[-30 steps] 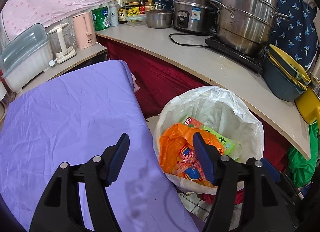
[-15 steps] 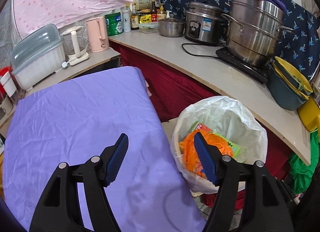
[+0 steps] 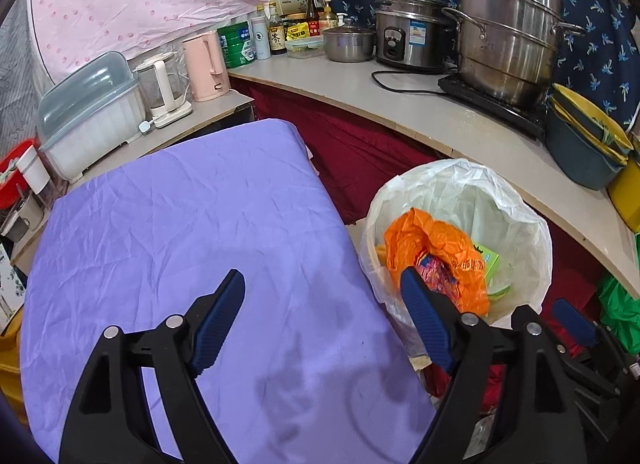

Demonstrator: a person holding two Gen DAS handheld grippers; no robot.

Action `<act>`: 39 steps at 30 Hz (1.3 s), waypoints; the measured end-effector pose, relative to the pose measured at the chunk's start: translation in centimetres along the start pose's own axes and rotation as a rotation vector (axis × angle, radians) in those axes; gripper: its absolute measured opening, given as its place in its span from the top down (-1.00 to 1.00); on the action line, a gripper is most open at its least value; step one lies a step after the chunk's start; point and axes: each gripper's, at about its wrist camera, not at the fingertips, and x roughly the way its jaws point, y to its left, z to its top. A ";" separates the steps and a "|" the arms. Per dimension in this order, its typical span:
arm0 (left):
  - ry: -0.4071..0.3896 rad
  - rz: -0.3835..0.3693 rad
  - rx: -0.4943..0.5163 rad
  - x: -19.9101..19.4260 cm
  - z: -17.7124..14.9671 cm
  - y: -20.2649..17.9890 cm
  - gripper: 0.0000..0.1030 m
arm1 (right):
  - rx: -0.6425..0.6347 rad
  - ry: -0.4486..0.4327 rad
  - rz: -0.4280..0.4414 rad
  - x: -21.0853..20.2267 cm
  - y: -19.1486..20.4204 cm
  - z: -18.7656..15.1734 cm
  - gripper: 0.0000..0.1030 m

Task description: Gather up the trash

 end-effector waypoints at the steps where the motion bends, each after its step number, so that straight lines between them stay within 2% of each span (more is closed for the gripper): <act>1: 0.002 0.002 0.000 -0.1 -0.2 0.0 -0.51 | -0.003 0.003 -0.001 -0.1 -0.1 -0.1 -0.33; 4: 0.013 0.009 -0.001 -0.2 -1.0 -0.1 -0.64 | -0.015 0.009 -0.011 -0.6 -0.1 -0.4 -0.43; 8: 0.024 0.033 0.007 -0.3 -1.8 -0.3 -0.69 | -0.034 0.008 -0.022 -1.4 -0.1 -0.6 -0.64; 16: 0.042 0.057 0.017 -0.7 -3.0 -0.8 -0.75 | -0.072 0.030 -0.060 -2.1 -0.1 -1.1 -0.68; 20: 0.049 0.059 0.014 -0.8 -3.4 -0.9 -0.78 | -0.074 0.036 -0.057 -2.3 -0.5 -1.4 -0.85; 39: 0.084 0.072 0.010 -1.0 -5.6 -1.2 -0.83 | -0.141 0.046 -0.104 -2.7 -0.6 -2.2 -0.87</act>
